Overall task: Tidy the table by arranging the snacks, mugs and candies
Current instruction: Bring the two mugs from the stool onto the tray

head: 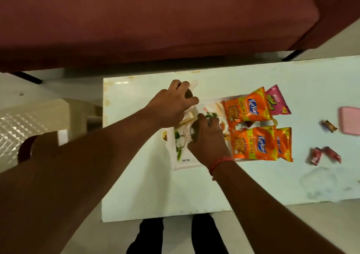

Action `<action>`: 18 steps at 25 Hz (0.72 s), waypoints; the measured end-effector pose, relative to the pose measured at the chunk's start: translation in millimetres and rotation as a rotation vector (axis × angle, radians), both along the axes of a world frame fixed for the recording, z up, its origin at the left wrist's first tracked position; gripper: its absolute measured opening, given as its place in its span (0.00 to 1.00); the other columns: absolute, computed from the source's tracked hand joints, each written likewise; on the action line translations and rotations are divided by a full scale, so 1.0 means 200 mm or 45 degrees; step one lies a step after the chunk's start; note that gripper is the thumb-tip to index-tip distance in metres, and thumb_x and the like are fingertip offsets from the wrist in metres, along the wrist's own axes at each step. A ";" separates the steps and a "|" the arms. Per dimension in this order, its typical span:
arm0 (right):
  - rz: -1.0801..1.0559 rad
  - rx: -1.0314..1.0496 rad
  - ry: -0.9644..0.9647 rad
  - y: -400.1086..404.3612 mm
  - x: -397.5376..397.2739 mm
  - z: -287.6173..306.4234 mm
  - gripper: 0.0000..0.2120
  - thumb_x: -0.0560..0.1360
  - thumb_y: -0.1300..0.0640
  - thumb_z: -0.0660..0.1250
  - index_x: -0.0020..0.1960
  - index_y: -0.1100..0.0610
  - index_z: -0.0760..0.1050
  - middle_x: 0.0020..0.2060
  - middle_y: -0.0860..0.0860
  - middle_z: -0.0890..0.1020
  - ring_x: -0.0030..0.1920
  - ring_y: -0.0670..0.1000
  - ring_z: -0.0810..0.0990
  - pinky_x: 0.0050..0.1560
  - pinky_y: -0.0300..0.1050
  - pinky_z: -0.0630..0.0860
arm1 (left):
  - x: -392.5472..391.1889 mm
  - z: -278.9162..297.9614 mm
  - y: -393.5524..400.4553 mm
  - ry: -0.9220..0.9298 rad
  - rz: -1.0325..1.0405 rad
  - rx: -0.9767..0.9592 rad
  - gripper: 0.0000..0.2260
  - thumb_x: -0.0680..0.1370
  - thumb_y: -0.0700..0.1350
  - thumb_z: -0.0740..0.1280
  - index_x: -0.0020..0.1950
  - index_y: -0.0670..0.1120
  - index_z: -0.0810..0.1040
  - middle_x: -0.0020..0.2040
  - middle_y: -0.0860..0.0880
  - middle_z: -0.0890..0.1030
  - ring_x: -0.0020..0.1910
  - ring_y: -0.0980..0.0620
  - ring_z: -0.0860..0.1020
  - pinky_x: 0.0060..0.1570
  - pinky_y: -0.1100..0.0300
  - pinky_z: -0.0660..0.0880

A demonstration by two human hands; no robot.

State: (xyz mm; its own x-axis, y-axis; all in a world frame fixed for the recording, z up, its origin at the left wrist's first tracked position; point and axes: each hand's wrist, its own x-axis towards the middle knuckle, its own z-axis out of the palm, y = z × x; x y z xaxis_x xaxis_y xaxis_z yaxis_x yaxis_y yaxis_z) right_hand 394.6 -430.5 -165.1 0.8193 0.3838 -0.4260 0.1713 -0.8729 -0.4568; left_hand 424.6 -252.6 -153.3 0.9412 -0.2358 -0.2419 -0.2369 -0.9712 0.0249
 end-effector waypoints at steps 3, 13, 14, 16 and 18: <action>-0.062 -0.004 0.085 -0.17 -0.01 -0.05 0.44 0.65 0.54 0.75 0.75 0.54 0.57 0.71 0.61 0.61 0.62 0.67 0.74 0.64 0.54 0.75 | 0.08 -0.08 -0.24 0.073 -0.124 0.009 0.28 0.68 0.41 0.72 0.66 0.54 0.72 0.71 0.40 0.67 0.69 0.38 0.66 0.49 0.45 0.80; -0.157 -0.010 -0.003 -0.38 -0.04 -0.15 0.44 0.68 0.49 0.74 0.77 0.54 0.55 0.67 0.59 0.66 0.57 0.64 0.78 0.58 0.56 0.80 | 0.21 -0.18 -0.51 0.172 -0.316 0.072 0.30 0.68 0.38 0.74 0.67 0.53 0.73 0.76 0.43 0.65 0.74 0.39 0.61 0.60 0.44 0.75; -0.171 -0.009 -0.010 -0.39 -0.04 -0.15 0.44 0.68 0.47 0.75 0.77 0.53 0.56 0.67 0.59 0.66 0.57 0.64 0.79 0.58 0.55 0.81 | 0.22 -0.17 -0.51 0.179 -0.315 0.078 0.30 0.68 0.38 0.74 0.68 0.53 0.73 0.76 0.43 0.64 0.74 0.40 0.61 0.61 0.44 0.75; -0.179 -0.026 -0.023 -0.38 -0.04 -0.16 0.43 0.69 0.43 0.74 0.76 0.52 0.56 0.68 0.59 0.66 0.58 0.64 0.79 0.57 0.56 0.81 | 0.23 -0.17 -0.50 0.187 -0.313 0.099 0.29 0.69 0.38 0.74 0.69 0.54 0.73 0.77 0.43 0.63 0.75 0.40 0.60 0.62 0.45 0.74; -0.155 -0.069 -0.054 -0.36 -0.04 -0.18 0.44 0.69 0.41 0.74 0.76 0.52 0.56 0.69 0.59 0.67 0.60 0.65 0.78 0.57 0.57 0.81 | 0.24 -0.17 -0.49 0.191 -0.315 0.110 0.29 0.69 0.38 0.74 0.69 0.54 0.73 0.77 0.44 0.63 0.75 0.40 0.60 0.63 0.44 0.73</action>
